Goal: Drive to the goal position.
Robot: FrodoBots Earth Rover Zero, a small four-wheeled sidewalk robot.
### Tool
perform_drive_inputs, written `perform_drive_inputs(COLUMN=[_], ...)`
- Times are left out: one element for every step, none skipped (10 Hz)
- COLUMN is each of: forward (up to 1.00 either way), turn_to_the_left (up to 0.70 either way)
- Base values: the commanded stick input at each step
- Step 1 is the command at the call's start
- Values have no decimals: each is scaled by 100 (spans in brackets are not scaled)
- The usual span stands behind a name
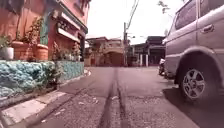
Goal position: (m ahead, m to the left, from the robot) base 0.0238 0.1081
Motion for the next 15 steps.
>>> perform_drive_inputs(forward=[70, 70, 70, 70, 70, 70, 70, 70, 70, 70, 70, 70, 70, 70, 70], turn_to_the_left=[-21, -28, -34, -34, -34, -34, -33, -26, -19, -13, -6, 1, 1, 1, 1])
